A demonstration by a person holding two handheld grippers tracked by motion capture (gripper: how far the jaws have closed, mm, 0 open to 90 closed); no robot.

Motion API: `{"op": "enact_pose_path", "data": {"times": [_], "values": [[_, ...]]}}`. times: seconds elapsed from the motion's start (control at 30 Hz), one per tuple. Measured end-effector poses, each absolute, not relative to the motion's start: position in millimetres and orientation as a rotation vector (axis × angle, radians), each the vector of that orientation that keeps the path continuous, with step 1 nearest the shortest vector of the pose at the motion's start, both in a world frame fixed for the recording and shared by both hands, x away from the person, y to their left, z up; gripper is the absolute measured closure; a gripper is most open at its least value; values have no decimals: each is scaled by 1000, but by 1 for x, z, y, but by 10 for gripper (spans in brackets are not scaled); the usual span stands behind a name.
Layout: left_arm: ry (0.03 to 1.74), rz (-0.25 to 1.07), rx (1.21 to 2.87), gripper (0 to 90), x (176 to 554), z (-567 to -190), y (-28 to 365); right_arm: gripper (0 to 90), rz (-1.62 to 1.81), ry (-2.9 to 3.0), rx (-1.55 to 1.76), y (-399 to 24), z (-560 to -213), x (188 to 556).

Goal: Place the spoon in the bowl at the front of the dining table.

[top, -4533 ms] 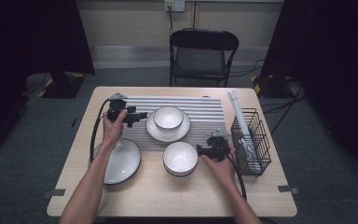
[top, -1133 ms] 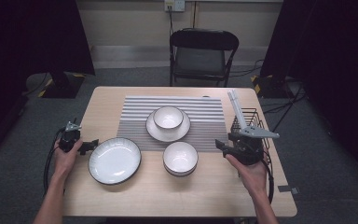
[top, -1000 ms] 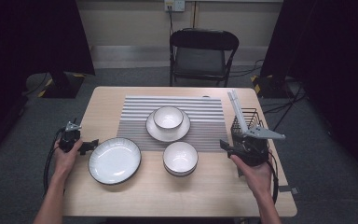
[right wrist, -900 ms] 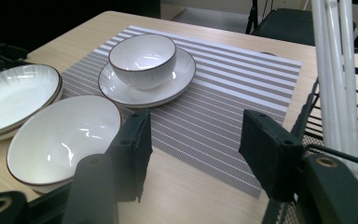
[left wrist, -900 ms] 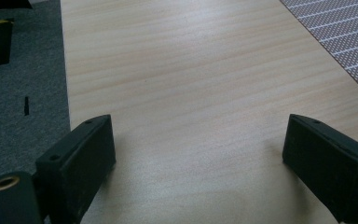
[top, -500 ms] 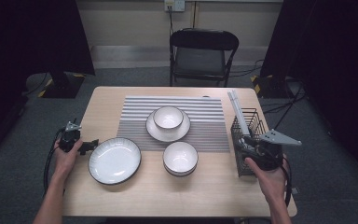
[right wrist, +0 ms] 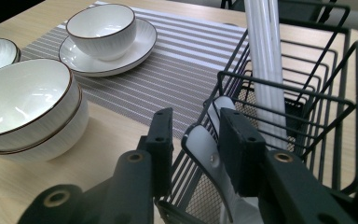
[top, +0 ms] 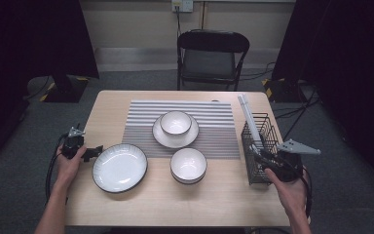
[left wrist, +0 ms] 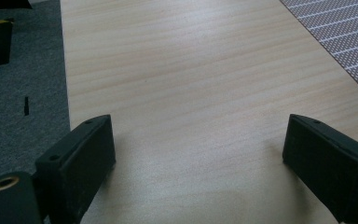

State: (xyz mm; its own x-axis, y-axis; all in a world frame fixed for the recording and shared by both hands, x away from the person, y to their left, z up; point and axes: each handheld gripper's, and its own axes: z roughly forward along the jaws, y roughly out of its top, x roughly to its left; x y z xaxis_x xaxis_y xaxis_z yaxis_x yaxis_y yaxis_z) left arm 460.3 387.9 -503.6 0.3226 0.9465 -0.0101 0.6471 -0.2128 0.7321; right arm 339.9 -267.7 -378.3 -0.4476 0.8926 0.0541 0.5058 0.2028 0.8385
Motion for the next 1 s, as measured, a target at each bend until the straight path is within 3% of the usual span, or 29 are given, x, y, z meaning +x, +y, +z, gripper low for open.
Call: {"op": "enact_pose_path", "data": {"times": [0.5, 1.0], "values": [[1401, 599, 1949, 86, 460, -504, 388, 759, 1105, 2089, 1320, -269, -370, 364], [1402, 599, 1949, 86, 460, -504, 388, 736, 1142, 2078, 1334, -276, -374, 369]]}}
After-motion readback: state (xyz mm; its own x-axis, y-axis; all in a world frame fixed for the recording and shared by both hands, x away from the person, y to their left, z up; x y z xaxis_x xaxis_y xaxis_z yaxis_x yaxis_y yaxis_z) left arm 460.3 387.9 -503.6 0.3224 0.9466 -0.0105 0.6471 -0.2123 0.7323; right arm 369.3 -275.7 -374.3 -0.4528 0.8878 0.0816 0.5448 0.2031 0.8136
